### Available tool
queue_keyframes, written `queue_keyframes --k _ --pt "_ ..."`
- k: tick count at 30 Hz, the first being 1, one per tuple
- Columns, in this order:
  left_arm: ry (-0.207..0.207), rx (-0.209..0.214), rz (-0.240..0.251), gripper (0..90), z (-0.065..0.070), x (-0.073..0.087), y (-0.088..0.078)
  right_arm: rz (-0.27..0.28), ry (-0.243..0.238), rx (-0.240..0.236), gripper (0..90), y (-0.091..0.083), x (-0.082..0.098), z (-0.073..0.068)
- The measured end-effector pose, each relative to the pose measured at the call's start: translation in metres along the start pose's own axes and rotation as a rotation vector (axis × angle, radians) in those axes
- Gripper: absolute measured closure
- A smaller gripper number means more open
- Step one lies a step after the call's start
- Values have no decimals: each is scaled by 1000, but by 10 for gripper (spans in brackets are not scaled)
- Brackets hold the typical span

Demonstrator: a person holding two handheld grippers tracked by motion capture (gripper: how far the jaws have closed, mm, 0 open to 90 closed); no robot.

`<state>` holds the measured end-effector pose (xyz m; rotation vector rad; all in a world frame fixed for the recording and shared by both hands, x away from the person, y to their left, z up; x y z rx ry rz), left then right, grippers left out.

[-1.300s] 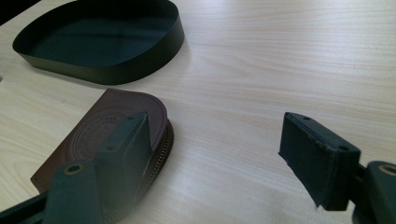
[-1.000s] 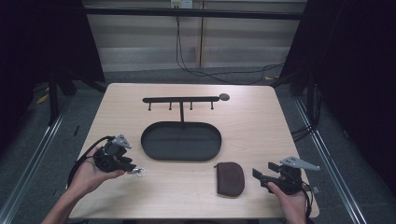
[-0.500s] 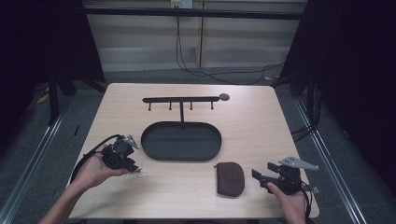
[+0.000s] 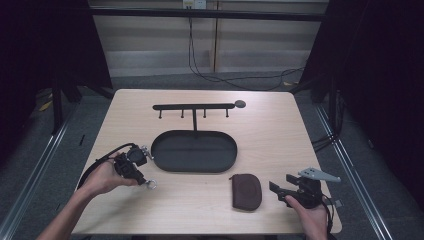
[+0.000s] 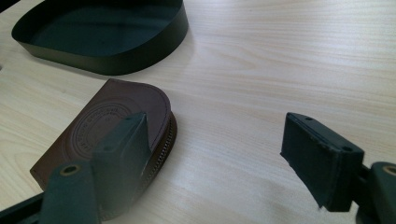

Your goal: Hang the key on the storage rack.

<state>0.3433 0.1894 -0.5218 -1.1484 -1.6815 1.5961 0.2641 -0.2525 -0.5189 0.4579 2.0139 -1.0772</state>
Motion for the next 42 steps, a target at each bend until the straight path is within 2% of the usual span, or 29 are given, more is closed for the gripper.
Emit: queue_keyframes --k 4,7,8,10,13,15,19,23,24,26,28,33,34,36,39,42 --pt "8 7 -24 728 3 1 6 -7 4 3 232 1 1 0" --pt "4 3 -11 720 2 -1 6 -8 1 3 232 1 1 0" --pt "11 19 -21 721 4 0 7 -7 3 4 232 1 1 0" --pt "37 14 -47 722 5 1 11 -9 4 4 230 1 1 0" --pt "41 19 -54 715 7 0 13 -9 4 3 230 1 1 0" --pt "23 21 -40 712 8 -2 14 -10 3 3 230 1 1 0" --pt "28 19 -36 697 8 -3 13 -11 0 1 230 1 1 0" --pt "51 26 -36 676 11 -2 12 -12 -2 -1 230 2 1 0" --pt "54 34 -15 676 14 -4 8 -13 -2 -1 230 2 1 0" --pt "62 35 -24 675 16 -2 6 -16 -1 -2 230 2 1 -1" --pt "74 22 -27 668 17 -2 3 -17 0 -3 230 2 2 -1" --pt "56 15 3 635 13 -7 -3 -21 -2 -4 230 2 2 -1" --pt "23 31 10 612 12 -12 -5 -22 -4 -4 230 3 2 -1" --pt "33 22 -6 587 13 -14 -4 -23 -4 -6 230 3 2 -1" --pt "23 24 -11 493 15 -18 -1 -24 -3 -7 230 3 2 -1" --pt "10 16 -19 475 11 -21 3 -24 -4 -7 231 3 2 -1"
Point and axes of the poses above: each handheld gripper's, and its own axes: y roughly forward along the jaws, x roughly out of its underside, z roughly to its right, the point moved 8 cm from there along y, roughly forward along the jaws, and after that the axes turned 12 degrees about -x, right-handed, at the moved point
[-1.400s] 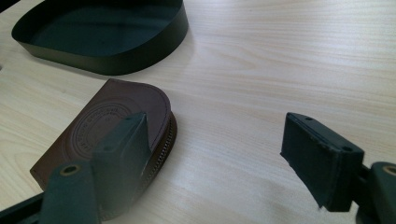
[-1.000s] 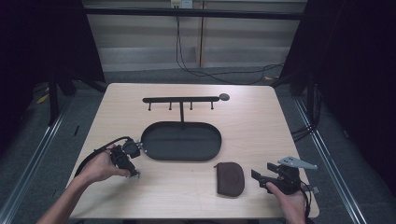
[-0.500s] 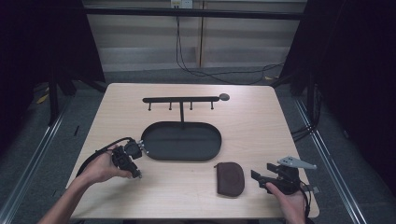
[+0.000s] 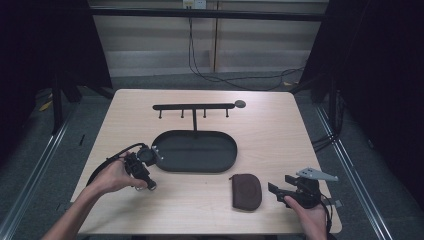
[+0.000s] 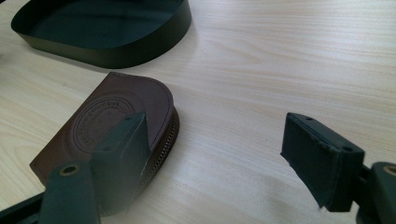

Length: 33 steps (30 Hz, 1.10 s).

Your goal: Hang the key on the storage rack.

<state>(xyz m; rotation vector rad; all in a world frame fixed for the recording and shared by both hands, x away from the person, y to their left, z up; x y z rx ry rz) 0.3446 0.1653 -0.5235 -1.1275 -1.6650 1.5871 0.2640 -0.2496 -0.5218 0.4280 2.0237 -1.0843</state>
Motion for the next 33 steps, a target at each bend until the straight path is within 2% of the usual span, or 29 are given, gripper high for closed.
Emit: queue_keyframes --k 5,6,11,14,15,16,18,22,23,30,33 --pt "8 -7 -4 504 2 -1 4 -1 1 -2 230 0 0 0" --pt "30 4 -6 513 4 -2 5 -5 2 -5 230 1 0 0" --pt "45 28 -13 538 4 -3 10 -7 -2 -8 230 1 1 -1" --pt "74 47 -25 548 9 -4 16 -10 -1 -9 230 1 1 -1" --pt "74 47 -25 558 9 -4 16 -11 -1 -9 231 1 1 -1" --pt "99 44 -37 574 11 -4 19 -12 -1 -9 230 2 1 -1" --pt "105 45 -33 623 12 -4 19 -16 3 -10 230 2 1 -1" --pt "98 41 -18 682 9 -4 15 -16 -3 -10 229 2 2 -1" --pt "89 41 -13 735 8 -4 14 -16 -1 -9 230 2 2 -1" --pt "80 52 -5 813 7 0 4 -23 1 -5 226 3 2 0" --pt "70 43 -7 873 6 1 3 -24 2 -5 225 3 2 0"
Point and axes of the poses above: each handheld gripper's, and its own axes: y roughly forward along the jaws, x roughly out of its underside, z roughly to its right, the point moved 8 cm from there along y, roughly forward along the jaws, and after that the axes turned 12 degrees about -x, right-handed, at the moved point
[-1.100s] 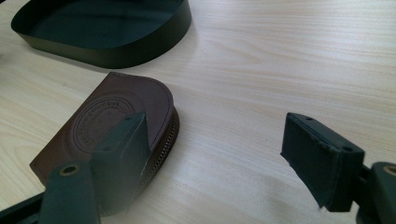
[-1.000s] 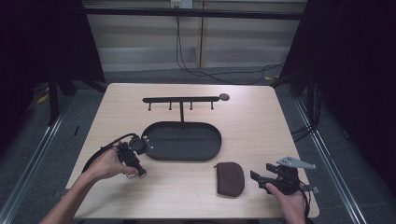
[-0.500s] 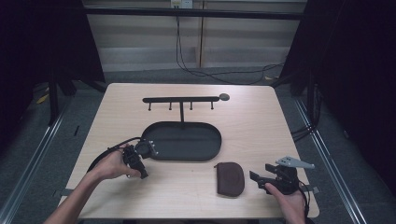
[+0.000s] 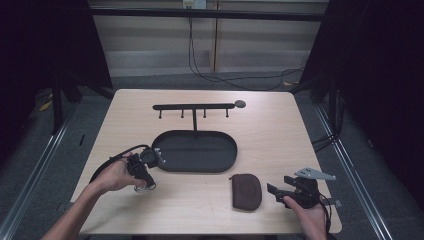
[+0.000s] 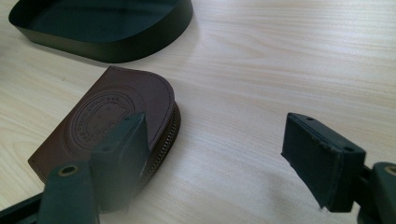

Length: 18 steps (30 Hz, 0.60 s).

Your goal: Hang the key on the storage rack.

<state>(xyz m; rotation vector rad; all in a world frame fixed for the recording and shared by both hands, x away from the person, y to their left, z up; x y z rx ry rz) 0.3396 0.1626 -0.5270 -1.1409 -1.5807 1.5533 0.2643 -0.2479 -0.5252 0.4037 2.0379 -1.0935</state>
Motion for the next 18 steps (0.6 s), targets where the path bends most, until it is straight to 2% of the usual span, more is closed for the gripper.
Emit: queue_keyframes --k 2,5,11,15,18 --pt "4 9 -9 884 0 1 -1 0 -2 2 223 0 0 0" --pt "2 -4 -20 889 -1 3 -2 0 0 3 222 0 0 0" --pt "-32 -33 -56 891 -6 6 -9 -2 0 3 222 0 0 0" --pt "-29 -34 -72 892 -4 6 -16 -1 0 3 222 0 0 0" --pt "-25 -38 -67 892 -4 5 -20 -2 0 3 221 0 0 0"
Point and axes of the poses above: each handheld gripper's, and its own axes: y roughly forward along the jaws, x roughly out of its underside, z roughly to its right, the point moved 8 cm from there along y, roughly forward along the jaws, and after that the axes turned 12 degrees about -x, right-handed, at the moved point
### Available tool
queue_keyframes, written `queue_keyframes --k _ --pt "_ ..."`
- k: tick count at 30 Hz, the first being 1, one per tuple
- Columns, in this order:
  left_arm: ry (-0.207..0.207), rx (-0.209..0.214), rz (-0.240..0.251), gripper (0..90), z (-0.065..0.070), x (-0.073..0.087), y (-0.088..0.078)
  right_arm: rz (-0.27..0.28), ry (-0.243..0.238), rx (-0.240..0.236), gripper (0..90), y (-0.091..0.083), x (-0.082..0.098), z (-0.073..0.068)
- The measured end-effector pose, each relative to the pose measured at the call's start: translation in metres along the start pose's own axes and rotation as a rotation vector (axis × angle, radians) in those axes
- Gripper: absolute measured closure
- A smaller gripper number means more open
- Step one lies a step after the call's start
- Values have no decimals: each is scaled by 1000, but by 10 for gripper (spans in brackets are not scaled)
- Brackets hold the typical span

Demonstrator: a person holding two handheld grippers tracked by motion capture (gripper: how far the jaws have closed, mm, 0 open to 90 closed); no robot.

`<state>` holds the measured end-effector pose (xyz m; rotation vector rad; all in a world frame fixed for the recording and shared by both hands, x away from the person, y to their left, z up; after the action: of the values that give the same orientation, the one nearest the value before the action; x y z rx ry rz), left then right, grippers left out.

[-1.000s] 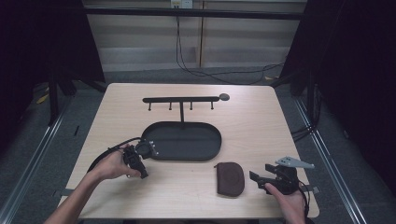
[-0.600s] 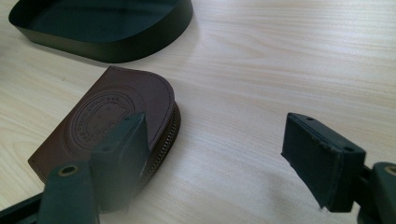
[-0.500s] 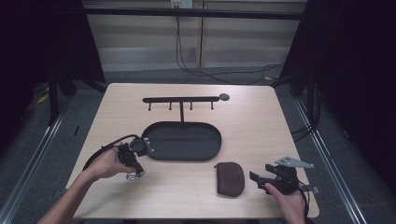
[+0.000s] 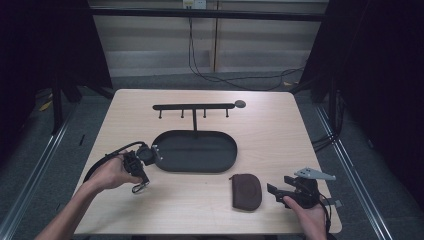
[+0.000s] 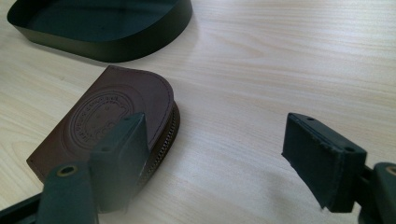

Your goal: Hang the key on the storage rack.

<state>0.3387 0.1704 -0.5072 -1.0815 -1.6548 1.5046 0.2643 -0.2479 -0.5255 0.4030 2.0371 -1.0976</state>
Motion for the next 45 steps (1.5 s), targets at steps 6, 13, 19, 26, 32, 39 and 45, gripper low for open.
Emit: queue_keyframes --k 6,13,19,26,32,39,45 --pt "18 7 4 890 -1 0 -15 1 0 1 222 0 0 0" --pt "22 -2 2 891 -6 4 -25 1 -2 0 222 0 0 0" --pt "28 -17 -6 892 -11 3 -31 1 -3 -1 219 0 0 0" --pt "11 4 30 892 -14 -1 -41 0 -2 0 218 0 0 0" --pt "1 15 75 892 -16 -4 -52 0 -1 -1 217 0 0 0" --pt "-36 22 101 892 -22 -9 -60 -2 -3 -1 215 0 0 0" --pt "-44 35 116 892 -29 -9 -64 -2 -2 -1 214 0 0 0"
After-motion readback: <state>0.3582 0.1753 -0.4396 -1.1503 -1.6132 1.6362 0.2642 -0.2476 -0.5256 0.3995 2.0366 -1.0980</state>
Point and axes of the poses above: each handheld gripper's, and its own axes: y roughly forward along the jaws, x roughly out of its underside, z roughly to its right, the point moved 8 cm from there along y, roughly forward along the jaws, and after that the axes turned 12 degrees about -x, right-handed, at the moved point
